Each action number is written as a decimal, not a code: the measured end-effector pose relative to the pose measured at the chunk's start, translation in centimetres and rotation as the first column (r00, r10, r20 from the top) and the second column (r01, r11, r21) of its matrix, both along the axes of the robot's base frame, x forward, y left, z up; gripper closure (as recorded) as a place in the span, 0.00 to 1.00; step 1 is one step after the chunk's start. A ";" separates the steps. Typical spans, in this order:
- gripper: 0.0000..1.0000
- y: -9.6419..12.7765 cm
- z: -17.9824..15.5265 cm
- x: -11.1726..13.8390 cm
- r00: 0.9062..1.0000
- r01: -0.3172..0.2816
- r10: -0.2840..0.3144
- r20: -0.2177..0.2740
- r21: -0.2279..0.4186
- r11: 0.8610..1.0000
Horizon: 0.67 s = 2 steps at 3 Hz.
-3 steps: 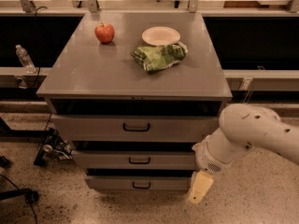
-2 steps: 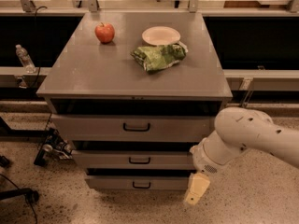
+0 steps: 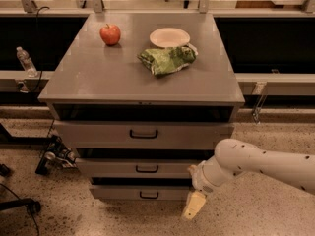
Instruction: Open middle drawer
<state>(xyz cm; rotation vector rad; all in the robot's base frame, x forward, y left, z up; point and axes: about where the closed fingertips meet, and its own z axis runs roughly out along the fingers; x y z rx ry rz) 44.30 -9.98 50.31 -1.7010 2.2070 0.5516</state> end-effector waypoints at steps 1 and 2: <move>0.00 0.0 -0.1 0.1 1.000 -0.003 0.003 0.004 -0.004 1.000; 0.00 0.0 -1.0 1.5 0.998 -0.028 0.031 0.045 -0.049 0.998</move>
Offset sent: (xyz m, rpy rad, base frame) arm 0.0354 -0.0019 -0.0179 -0.1068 -0.1051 0.0598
